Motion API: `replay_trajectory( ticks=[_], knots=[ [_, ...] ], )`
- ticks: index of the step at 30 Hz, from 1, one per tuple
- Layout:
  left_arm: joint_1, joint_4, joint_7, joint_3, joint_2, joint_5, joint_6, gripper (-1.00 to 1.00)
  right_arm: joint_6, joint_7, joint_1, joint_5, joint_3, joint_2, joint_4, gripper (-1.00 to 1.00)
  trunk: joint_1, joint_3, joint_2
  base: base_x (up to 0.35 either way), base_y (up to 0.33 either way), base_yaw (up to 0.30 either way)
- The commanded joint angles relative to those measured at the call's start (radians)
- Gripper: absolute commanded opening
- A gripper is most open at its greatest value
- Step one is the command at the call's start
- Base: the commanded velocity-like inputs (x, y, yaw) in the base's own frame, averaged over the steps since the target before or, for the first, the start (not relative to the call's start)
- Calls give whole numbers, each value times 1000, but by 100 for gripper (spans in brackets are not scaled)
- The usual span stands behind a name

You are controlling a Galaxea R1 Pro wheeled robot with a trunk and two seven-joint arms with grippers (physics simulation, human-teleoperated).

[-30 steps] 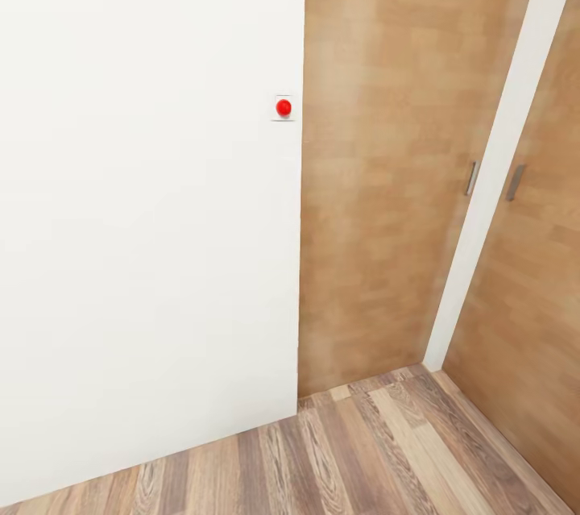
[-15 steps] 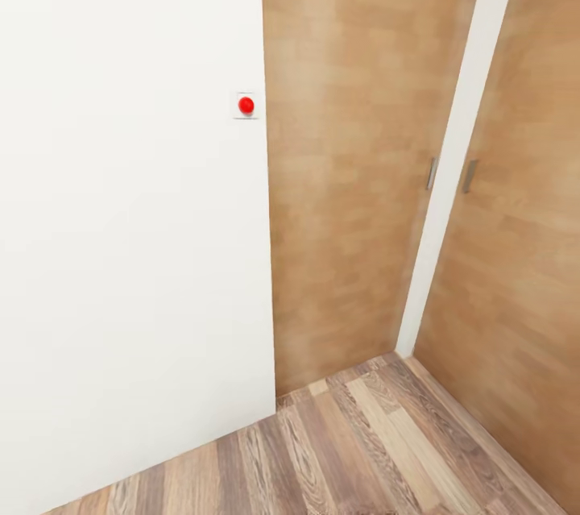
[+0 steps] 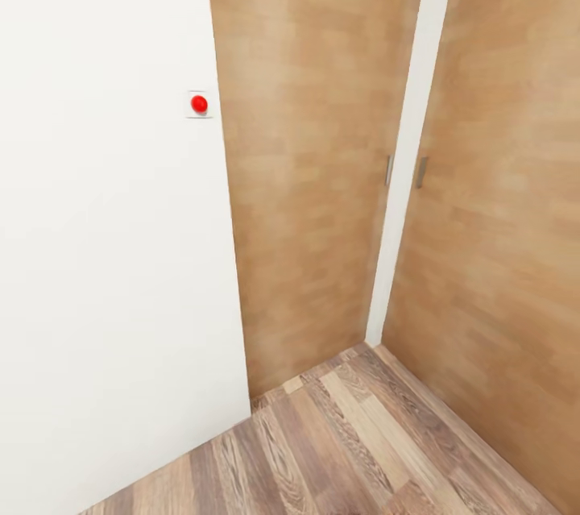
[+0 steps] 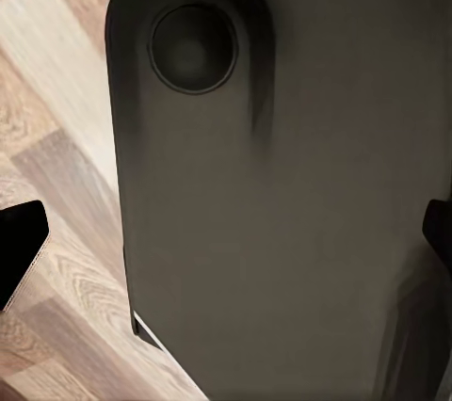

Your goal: Put all the toys in the child's room - the three board games (two on the bed and one on the table), the two jigsaw puzzles on the table, and the tennis ball on the table - inside the toy box on the table in the child's room.

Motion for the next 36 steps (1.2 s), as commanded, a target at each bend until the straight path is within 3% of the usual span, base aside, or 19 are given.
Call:
replay_trajectory(
  ticks=[1,6,15,36],
  knots=[
    [0,0,0,0,0,0,-3,100,-3,0,0,1,1,0,0,100,0,-1,0,0,0,-269],
    [0,-1,0,4,1,1,-12,100,-13,3,0,2,3,0,0,100,0,1,0,0,0,-185],
    [0,-62,1,1,5,-1,-99,100,-111,11,0,3,5,0,0,100,0,4,0,0,0,-115],
    [0,-66,0,-6,0,-4,-106,100,-121,10,0,0,2,0,0,100,0,15,0,0,0,-237]
  ],
)
